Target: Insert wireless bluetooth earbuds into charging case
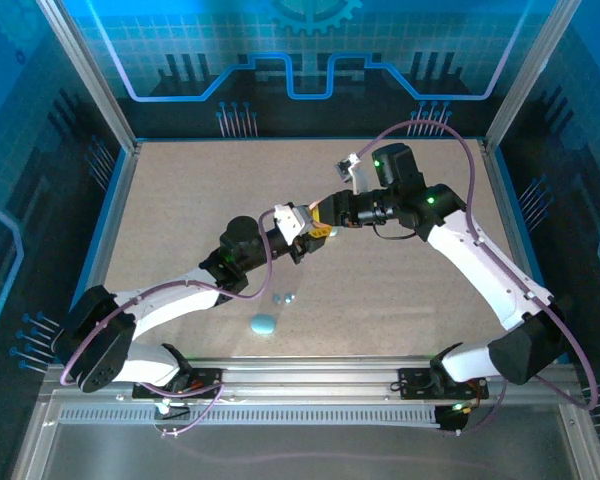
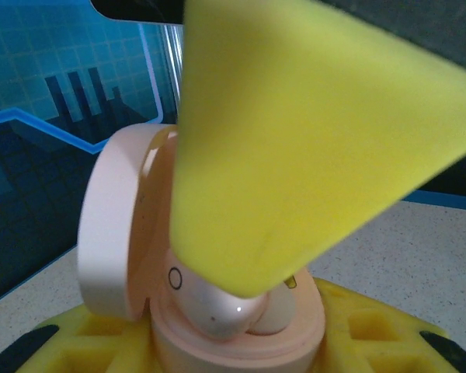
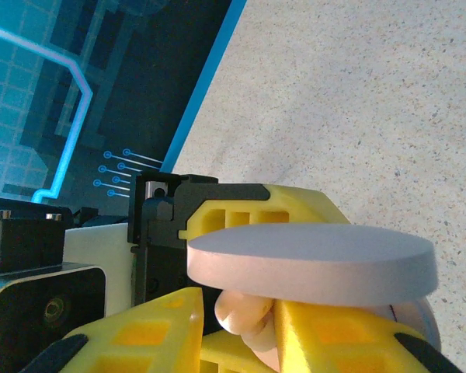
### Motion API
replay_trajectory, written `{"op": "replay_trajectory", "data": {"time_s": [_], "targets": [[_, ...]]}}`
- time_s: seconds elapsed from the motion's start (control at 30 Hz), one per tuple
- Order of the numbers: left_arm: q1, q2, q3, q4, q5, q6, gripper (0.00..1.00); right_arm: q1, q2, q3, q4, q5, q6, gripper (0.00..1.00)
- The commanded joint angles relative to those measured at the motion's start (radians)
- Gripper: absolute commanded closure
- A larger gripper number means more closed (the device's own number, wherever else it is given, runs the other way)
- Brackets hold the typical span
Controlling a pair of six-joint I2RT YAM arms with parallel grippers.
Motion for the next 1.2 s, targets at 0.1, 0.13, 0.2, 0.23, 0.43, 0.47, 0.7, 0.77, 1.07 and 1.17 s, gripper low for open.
{"op": "replay_trajectory", "data": {"time_s": [0.1,0.13,0.2,0.23,0.43,0.47,0.7,0.77,1.07,1.17], "targets": [[-0.010,-0.010,0.030,0.071,-0.011,0.004,0.68,0.010,0.007,0.032,-0.046,0.035,-0.013,0.69],[-0.009,-0.011,0.030,0.070,-0.011,0.004,0.68,0.010,0.005,0.034,-0.048,0.043,-0.013,0.69],[-0.009,-0.012,0.030,0.069,-0.012,0.003,0.68,0.010,0.000,0.036,-0.050,0.051,-0.016,0.69],[-0.008,-0.014,0.031,0.069,-0.012,0.005,0.68,0.010,-0.001,0.037,-0.050,0.052,-0.016,0.68],[-0.008,-0.016,0.030,0.063,-0.012,0.006,0.68,0.012,-0.002,0.041,-0.047,0.044,-0.018,0.67],[-0.009,-0.018,0.031,0.062,-0.012,0.007,0.68,0.012,-0.004,0.042,-0.046,0.042,-0.018,0.67],[-0.008,-0.019,0.032,0.059,-0.014,0.009,0.68,0.012,-0.005,0.048,-0.059,0.048,-0.025,0.67],[-0.008,-0.019,0.033,0.060,-0.016,0.010,0.68,0.011,-0.004,0.053,-0.072,0.050,-0.032,0.69],[-0.009,-0.018,0.032,0.061,-0.018,0.010,0.68,0.013,-0.002,0.067,-0.103,0.058,-0.058,0.68],[-0.008,-0.017,0.032,0.062,-0.018,0.009,0.68,0.013,0.000,0.066,-0.096,0.046,-0.061,0.68]]}}
